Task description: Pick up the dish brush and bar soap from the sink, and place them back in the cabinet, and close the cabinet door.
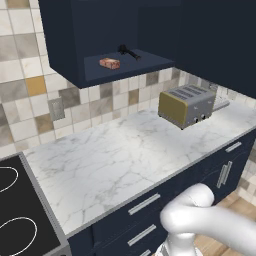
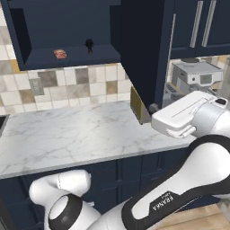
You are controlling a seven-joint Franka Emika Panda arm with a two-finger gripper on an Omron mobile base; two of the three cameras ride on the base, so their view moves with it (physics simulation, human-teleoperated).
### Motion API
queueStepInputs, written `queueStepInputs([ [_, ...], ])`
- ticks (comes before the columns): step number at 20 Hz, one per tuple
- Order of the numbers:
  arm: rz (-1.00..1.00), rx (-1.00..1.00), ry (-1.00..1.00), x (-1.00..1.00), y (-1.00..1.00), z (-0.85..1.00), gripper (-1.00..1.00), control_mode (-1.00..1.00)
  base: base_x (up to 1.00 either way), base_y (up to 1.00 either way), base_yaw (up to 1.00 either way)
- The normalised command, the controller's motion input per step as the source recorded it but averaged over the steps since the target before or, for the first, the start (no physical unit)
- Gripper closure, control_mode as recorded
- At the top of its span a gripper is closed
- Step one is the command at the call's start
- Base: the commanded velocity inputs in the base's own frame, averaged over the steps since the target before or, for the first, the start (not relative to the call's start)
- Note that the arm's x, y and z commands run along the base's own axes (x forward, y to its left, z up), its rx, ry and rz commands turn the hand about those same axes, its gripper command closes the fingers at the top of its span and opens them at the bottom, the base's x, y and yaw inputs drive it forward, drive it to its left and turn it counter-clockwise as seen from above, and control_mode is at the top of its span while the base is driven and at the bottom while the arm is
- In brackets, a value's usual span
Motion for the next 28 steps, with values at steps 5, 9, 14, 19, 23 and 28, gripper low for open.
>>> queueStepInputs([
  [5, 0.10, 0.00, 0.00, 0.28, -0.06, -0.12, -1.00, -1.00, 0.00, 0.00, 0.00],
  [9, 0.09, 0.00, 0.00, 0.23, -0.08, -0.07, -1.00, -1.00, 0.00, 0.00, 0.00],
  [14, 0.07, 0.02, 0.00, 0.23, -0.11, -0.01, -1.00, -1.00, 0.00, 0.00, 0.00],
  [19, 0.04, 0.01, 0.00, 0.22, -0.12, -0.03, -1.00, -1.00, 0.00, 0.00, 0.00],
  [23, 0.04, 0.01, 0.00, 0.17, -0.13, -0.02, -1.00, -1.00, 0.00, 0.00, 0.00],
  [28, 0.05, 0.01, 0.00, 0.25, -0.14, -0.04, -1.00, -1.00, 0.00, 0.00, 0.00],
])
